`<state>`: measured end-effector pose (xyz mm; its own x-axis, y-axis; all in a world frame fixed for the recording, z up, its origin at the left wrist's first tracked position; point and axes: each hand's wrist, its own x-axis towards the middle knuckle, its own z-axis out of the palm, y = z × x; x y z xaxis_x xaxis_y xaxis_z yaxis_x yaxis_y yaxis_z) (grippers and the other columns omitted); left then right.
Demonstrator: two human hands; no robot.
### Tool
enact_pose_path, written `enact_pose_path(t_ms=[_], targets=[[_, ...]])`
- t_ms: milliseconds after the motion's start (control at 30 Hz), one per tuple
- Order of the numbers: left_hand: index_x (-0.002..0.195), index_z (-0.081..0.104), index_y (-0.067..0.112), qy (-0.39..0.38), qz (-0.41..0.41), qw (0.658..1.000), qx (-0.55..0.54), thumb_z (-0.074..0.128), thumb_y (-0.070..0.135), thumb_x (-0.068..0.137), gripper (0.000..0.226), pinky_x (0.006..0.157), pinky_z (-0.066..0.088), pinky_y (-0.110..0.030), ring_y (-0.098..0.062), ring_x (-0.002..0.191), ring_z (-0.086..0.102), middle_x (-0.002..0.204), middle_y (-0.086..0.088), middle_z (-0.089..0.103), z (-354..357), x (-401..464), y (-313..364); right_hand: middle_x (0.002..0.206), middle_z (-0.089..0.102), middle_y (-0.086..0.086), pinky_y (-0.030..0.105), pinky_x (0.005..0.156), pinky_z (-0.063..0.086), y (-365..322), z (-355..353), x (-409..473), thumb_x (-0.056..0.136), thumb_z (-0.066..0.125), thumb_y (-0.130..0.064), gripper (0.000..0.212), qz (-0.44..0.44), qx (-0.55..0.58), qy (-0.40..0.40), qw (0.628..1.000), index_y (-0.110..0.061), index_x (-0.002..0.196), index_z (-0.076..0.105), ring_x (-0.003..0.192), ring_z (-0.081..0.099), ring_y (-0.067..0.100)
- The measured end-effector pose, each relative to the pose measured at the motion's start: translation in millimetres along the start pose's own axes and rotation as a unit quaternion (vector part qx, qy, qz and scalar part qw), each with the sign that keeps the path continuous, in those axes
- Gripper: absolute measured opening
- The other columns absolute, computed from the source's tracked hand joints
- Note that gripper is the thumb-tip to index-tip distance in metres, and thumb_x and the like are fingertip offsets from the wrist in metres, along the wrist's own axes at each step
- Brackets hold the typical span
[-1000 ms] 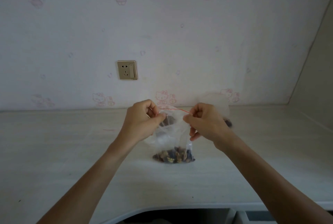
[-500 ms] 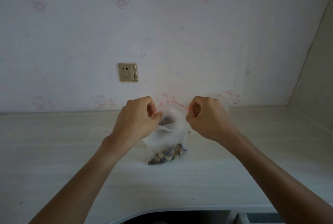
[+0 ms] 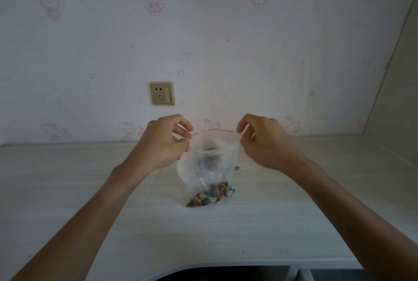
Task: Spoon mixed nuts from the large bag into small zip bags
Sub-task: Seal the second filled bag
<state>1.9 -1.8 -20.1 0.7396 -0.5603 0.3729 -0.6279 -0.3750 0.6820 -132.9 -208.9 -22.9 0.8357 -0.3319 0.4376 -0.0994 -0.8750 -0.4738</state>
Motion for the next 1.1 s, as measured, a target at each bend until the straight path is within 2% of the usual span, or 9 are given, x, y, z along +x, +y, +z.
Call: enact_pose_path(t_ms=[67, 167, 300, 433, 533, 633, 800, 967, 1100], targets=[[0.088, 0.062, 0.032, -0.013, 0.030, 0.999, 0.003, 0.058, -0.010, 0.090, 0.042, 0.065, 0.064, -0.051, -0.013, 0.072, 0.077, 0.107, 0.011, 0.068, -1, -3, -3, 0.098, 0.070, -0.003, 0.032, 0.068, 0.057, 2, 0, 0, 0.092, 0.051, 0.001, 0.031, -0.043, -0.006, -0.008, 0.999, -0.025, 0.106, 0.061, 0.082, 0.068, 0.015], [0.081, 0.066, 0.031, -0.033, 0.054, 0.998, 0.028, 0.052, -0.011, 0.093, 0.046, 0.066, 0.065, -0.047, -0.007, 0.078, 0.076, 0.112, 0.012, 0.066, -3, -4, -5, 0.122, 0.059, -0.005, 0.020, 0.073, 0.049, 6, 2, 3, 0.087, 0.054, 0.005, 0.042, -0.102, -0.024, -0.049, 0.993, -0.027, 0.113, 0.064, 0.103, 0.063, 0.011], [0.085, 0.074, 0.028, -0.051, 0.076, 0.993, 0.073, 0.047, -0.013, 0.093, 0.050, 0.074, 0.061, -0.041, -0.003, 0.081, 0.074, 0.111, 0.007, 0.066, -2, -3, -5, 0.137, 0.051, -0.007, 0.034, 0.091, 0.054, 6, 6, 13, 0.090, 0.060, -0.004, 0.041, -0.121, -0.053, -0.113, 0.985, -0.029, 0.122, 0.068, 0.110, 0.059, 0.013], [0.090, 0.077, 0.026, -0.064, 0.098, 0.984, 0.136, 0.052, -0.006, 0.094, 0.042, 0.079, 0.055, -0.031, -0.009, 0.083, 0.070, 0.109, 0.009, 0.066, -4, -2, -5, 0.121, 0.066, -0.005, 0.033, 0.094, 0.051, 7, 5, 24, 0.096, 0.059, -0.016, 0.023, -0.138, -0.122, -0.144, 0.972, -0.023, 0.114, 0.072, 0.111, 0.062, 0.015], [0.085, 0.076, 0.027, -0.077, 0.096, 0.973, 0.194, 0.060, 0.021, 0.091, 0.018, 0.083, 0.056, -0.039, -0.006, 0.083, 0.066, 0.100, 0.017, 0.067, -10, -3, -8, 0.108, 0.072, -0.005, 0.036, 0.089, 0.055, 9, -1, 28, 0.096, 0.062, -0.026, 0.016, -0.143, -0.134, -0.126, 0.972, -0.020, 0.106, 0.073, 0.099, 0.066, 0.015], [0.078, 0.070, 0.032, -0.085, 0.095, 0.970, 0.206, 0.062, 0.043, 0.078, 0.013, 0.078, 0.058, -0.039, -0.001, 0.077, 0.068, 0.091, 0.020, 0.069, -18, -4, -11, 0.099, 0.073, -0.007, 0.037, 0.085, 0.057, 13, -7, 30, 0.091, 0.072, -0.027, 0.012, -0.140, -0.123, -0.115, 0.976, -0.020, 0.100, 0.073, 0.092, 0.067, 0.012], [0.074, 0.069, 0.027, -0.059, 0.106, 0.988, 0.098, 0.088, 0.029, 0.080, 0.020, 0.071, 0.058, -0.028, -0.003, 0.078, 0.072, 0.081, 0.015, 0.074, -18, -1, -22, 0.083, 0.072, -0.003, 0.022, 0.072, 0.056, 18, -8, 29, 0.080, 0.086, -0.018, 0.020, -0.124, 0.028, -0.087, 0.988, -0.020, 0.082, 0.067, 0.075, 0.069, 0.008], [0.070, 0.060, 0.021, -0.008, 0.082, 0.996, -0.029, 0.090, 0.018, 0.078, 0.031, 0.068, 0.053, -0.015, -0.011, 0.076, 0.075, 0.079, 0.004, 0.076, -12, 3, -32, 0.071, 0.072, -0.004, 0.024, 0.069, 0.058, 28, -14, 31, 0.080, 0.087, -0.021, 0.023, -0.085, 0.075, -0.076, 0.991, -0.018, 0.071, 0.066, 0.067, 0.069, 0.008], [0.082, 0.065, 0.020, 0.000, 0.078, 0.994, -0.079, 0.090, 0.019, 0.078, 0.025, 0.068, 0.053, -0.016, -0.012, 0.073, 0.074, 0.081, 0.003, 0.076, -8, 5, -41, 0.071, 0.076, -0.003, 0.023, 0.070, 0.058, 37, -13, 30, 0.083, 0.085, -0.020, 0.022, -0.072, 0.136, -0.085, 0.984, -0.015, 0.073, 0.066, 0.069, 0.073, 0.010]])
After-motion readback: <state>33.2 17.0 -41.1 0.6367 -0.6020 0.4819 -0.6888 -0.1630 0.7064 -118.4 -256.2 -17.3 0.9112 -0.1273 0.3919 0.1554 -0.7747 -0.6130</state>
